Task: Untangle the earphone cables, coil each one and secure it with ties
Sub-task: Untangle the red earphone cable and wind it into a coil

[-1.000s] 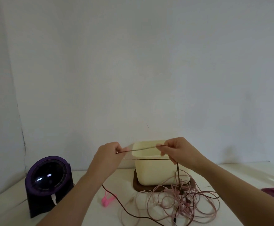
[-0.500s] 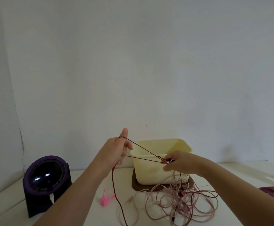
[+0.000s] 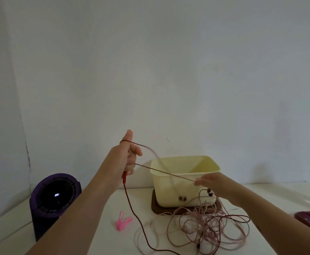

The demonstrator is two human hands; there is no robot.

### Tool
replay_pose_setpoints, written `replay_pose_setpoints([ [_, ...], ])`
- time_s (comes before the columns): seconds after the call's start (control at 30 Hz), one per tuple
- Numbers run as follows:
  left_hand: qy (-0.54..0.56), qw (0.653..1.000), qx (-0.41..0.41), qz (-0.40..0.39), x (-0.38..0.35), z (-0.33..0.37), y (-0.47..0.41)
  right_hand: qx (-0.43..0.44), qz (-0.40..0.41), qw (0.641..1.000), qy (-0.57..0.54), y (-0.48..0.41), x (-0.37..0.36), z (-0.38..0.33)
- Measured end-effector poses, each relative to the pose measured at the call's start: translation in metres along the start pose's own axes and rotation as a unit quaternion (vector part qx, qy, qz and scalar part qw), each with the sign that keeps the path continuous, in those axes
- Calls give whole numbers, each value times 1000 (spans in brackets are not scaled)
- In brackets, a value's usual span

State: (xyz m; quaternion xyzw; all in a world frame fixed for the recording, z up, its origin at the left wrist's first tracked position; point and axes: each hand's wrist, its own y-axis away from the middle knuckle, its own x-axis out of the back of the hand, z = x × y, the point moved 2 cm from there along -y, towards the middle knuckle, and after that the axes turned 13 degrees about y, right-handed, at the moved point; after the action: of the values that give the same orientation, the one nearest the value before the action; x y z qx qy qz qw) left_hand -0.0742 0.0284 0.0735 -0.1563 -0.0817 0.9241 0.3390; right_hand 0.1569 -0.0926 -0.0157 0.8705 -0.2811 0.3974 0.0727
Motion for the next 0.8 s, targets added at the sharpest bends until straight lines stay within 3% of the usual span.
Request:
replay_pose_setpoints([
  [0.1,-25,1000,-11,10,2,3,-1,2,18,999,41,-2,1,10],
  [0.27,-214,975,-45,-33,-3,1,0,18,-48,988,145,2,4,-1],
  [0.33,-266,960,-60,-59,-11,-1,0,63,-41,982,174,10,7,-22],
  [0.4,-303,946,-83,-82,-20,-2,0,114,-69,990,53,22,7,-52],
  [0.5,-356,919,-112,-122,-35,-3,2,168,-166,961,-145,38,0,-93],
  [0.67,-362,911,-136,-146,-37,-2,2,190,-211,921,-267,37,-1,-108],
  [0.8,-335,921,-103,-169,-22,-2,0,152,-121,958,-211,31,12,-93],
])
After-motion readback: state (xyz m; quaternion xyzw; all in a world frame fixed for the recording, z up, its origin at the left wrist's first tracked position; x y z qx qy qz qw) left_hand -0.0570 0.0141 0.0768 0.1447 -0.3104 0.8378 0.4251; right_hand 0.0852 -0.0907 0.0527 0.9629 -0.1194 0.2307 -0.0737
